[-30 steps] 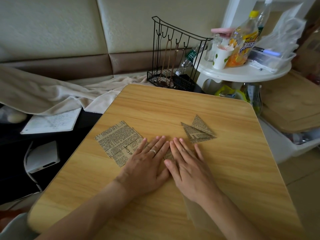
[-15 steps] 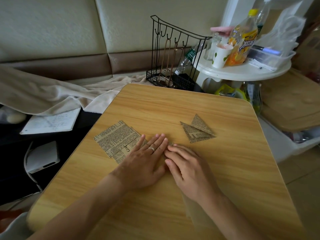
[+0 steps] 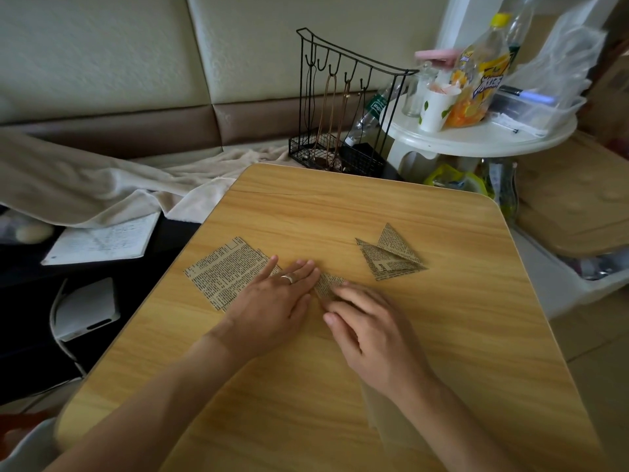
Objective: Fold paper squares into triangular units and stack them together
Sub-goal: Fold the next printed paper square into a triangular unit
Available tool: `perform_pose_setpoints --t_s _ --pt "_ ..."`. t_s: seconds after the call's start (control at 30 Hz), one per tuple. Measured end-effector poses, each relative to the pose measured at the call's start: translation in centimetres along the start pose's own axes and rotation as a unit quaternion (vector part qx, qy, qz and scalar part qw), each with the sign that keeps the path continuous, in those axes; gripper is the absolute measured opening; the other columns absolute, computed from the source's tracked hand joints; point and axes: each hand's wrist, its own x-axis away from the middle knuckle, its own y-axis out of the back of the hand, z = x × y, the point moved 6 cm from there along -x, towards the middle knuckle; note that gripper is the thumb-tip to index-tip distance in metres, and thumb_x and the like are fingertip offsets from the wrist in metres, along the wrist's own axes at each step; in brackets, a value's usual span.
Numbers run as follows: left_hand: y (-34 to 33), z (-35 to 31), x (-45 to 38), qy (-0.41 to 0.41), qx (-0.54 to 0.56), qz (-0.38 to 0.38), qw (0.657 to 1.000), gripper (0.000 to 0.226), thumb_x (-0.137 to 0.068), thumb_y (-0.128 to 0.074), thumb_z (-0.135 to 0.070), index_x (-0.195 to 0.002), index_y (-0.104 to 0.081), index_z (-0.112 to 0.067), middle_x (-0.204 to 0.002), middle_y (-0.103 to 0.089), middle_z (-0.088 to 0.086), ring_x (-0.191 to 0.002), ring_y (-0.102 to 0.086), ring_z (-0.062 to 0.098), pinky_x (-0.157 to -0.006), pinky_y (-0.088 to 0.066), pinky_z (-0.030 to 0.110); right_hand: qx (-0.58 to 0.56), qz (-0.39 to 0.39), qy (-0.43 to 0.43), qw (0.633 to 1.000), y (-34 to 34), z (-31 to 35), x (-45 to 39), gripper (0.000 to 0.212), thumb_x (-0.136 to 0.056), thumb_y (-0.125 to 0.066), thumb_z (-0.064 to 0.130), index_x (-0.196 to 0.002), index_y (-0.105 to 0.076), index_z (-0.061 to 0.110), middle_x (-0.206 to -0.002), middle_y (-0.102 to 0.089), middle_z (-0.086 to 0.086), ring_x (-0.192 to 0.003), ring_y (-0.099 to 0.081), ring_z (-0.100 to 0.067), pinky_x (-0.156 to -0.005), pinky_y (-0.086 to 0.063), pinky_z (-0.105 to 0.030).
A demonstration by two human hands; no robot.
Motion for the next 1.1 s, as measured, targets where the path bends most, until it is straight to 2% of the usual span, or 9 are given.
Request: perform_pose_setpoints --t_s 0.13,0.3,0.47,0.57,0.63,0.73,0.8,1.0,1.1 --pt "0.3 -0.4 -0.7 0.025 0.033 -0.063 0.997 0.047 -0.106 -0.047 -0.028 -0.153 -0.047 -0.021 -0.161 -0.040 -0.006 -0.152 -0.029 0.007 -0.128 -0.001 0.028 -0.017 -0.027 0.013 0.999 0.5 0.0 0.0 0.025 -0.103 -0.057 0.030 -0.101 -0.077 0.016 -0.113 -0.066 0.004 -0.104 -0.061 -0.020 -0.090 -0.050 -0.042" --pt "0.1 -0.7 -0.9 0.062 0.073 -0.116 0.989 0.045 -0.098 -0.064 -0.034 -0.140 -0.062 -0.020 -0.151 -0.054 -0.005 -0.145 -0.043 0.010 -0.126 -0.008 0.025 -0.030 -0.028 0.009 0.999 0.6 0.0 -0.1 0.018 -0.098 -0.061 0.022 -0.105 -0.076 0.015 -0.108 -0.065 0.005 -0.100 -0.060 -0.019 -0.086 -0.051 -0.041" --pt "0.4 0.0 -1.1 0.097 0.112 -0.145 0.978 0.036 -0.088 -0.079 -0.031 -0.122 -0.075 -0.019 -0.135 -0.067 -0.006 -0.129 -0.059 0.015 -0.125 -0.018 0.030 -0.030 -0.030 0.011 0.999 0.6 -0.1 -0.1 0.011 -0.096 -0.059 0.019 -0.091 -0.068 0.015 -0.097 -0.062 0.004 -0.095 -0.057 -0.019 -0.084 -0.050 -0.039" --pt "0.7 0.5 -1.5 0.115 0.138 -0.160 0.971 0.024 -0.088 -0.079 -0.025 -0.111 -0.080 -0.020 -0.122 -0.072 -0.006 -0.119 -0.063 0.016 -0.122 -0.032 0.039 -0.026 -0.026 0.010 0.999 0.5 -0.1 0.0 0.012 -0.097 -0.058 0.020 -0.092 -0.068 0.016 -0.097 -0.062 0.005 -0.092 -0.055 -0.019 -0.081 -0.049 -0.039" --pt "0.9 0.7 -2.0 0.114 0.151 -0.169 0.967 0.016 -0.087 -0.078 -0.017 -0.103 -0.081 -0.019 -0.112 -0.074 -0.005 -0.111 -0.065 0.017 -0.119 -0.033 0.042 -0.028 -0.021 0.010 0.999 0.4 -0.1 0.0 0.012 -0.097 -0.057 0.021 -0.092 -0.068 0.017 -0.097 -0.062 0.006 -0.092 -0.054 -0.019 -0.080 -0.049 -0.039" --pt "1.2 1.2 -2.7 0.120 0.162 -0.174 0.964 0.013 -0.086 -0.076 -0.009 -0.094 -0.080 -0.019 -0.100 -0.074 -0.005 -0.103 -0.063 0.021 -0.103 -0.046 0.043 -0.026 -0.016 0.009 0.999 0.4 -0.2 0.0 0.012 -0.097 -0.056 0.021 -0.092 -0.067 0.017 -0.098 -0.061 0.006 -0.092 -0.054 -0.018 -0.081 -0.049 -0.039" --pt "1.2 1.5 -2.9 0.130 0.162 -0.173 0.963 0.013 -0.086 -0.074 -0.009 -0.092 -0.079 -0.020 -0.098 -0.072 -0.007 -0.103 -0.060 0.021 -0.094 -0.049 0.038 -0.026 -0.013 0.008 1.000 0.3 -0.3 0.0 0.012 -0.097 -0.056 0.021 -0.093 -0.067 0.017 -0.099 -0.060 0.007 -0.093 -0.053 -0.017 -0.081 -0.049 -0.038" --pt "1.5 1.3 -3.2 0.133 0.156 -0.183 0.962 0.018 -0.086 -0.071 -0.002 -0.094 -0.078 -0.017 -0.096 -0.073 -0.004 -0.099 -0.063 0.022 -0.092 -0.049 0.039 -0.017 -0.007 0.007 1.000 0.3 -0.1 0.0 0.010 -0.097 -0.056 0.021 -0.095 -0.066 0.018 -0.103 -0.058 0.008 -0.095 -0.052 -0.016 -0.082 -0.048 -0.036" --pt "2.1 0.0 -2.4 0.097 0.115 -0.196 0.969 0.022 -0.082 -0.069 0.005 -0.091 -0.079 -0.012 -0.097 -0.073 0.001 -0.100 -0.064 0.025 -0.086 -0.054 0.037 0.015 -0.006 -0.007 1.000 0.4 -0.3 0.1 0.010 -0.097 -0.056 0.022 -0.099 -0.065 0.018 -0.111 -0.061 0.005 -0.103 -0.056 -0.017 -0.092 -0.048 -0.034"
